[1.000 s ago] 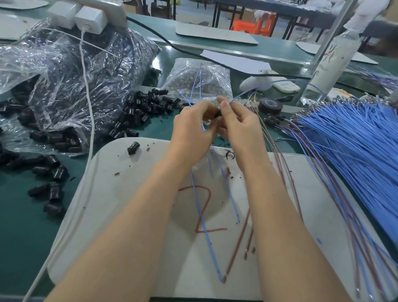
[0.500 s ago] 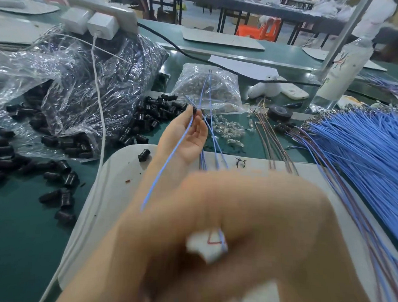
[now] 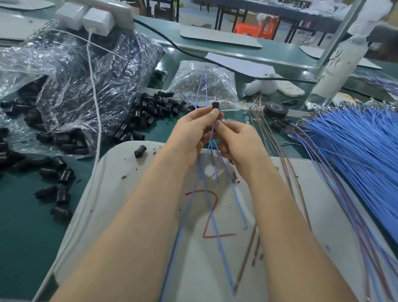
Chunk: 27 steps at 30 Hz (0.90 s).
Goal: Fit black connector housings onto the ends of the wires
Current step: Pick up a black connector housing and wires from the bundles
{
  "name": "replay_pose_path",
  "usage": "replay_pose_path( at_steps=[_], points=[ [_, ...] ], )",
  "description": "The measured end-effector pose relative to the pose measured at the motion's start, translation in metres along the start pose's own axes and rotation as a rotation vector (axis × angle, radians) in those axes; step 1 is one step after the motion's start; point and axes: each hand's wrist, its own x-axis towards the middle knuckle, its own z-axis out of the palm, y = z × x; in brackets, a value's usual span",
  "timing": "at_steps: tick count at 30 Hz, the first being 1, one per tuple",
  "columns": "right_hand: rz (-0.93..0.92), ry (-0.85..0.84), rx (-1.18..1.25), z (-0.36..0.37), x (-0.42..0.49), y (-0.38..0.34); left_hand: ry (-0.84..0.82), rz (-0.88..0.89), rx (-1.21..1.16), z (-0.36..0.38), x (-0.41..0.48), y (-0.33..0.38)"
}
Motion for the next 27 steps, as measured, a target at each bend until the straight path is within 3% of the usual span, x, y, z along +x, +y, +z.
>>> replay_pose_path(
  at_steps=[9, 23, 25, 27],
  points=[
    [-0.055, 0.020, 0.064, 0.003, 0.006, 0.011, -0.005, 0.052, 0.006, 0.001, -0.002, 0.001],
    [-0.147, -0.057, -0.182, 0.012, 0.013, 0.016, 0.120, 0.165, 0.115, -0.009, 0.016, -0.007],
    [-0.174, 0.022, -0.262, 0.008, 0.014, 0.018, 0.138, 0.163, 0.102, -0.013, 0.022, -0.008],
    [-0.201, 0.266, -0.399, -0.007, 0.017, 0.023, 0.177, 0.135, 0.048, -0.018, 0.030, -0.007]
  ],
)
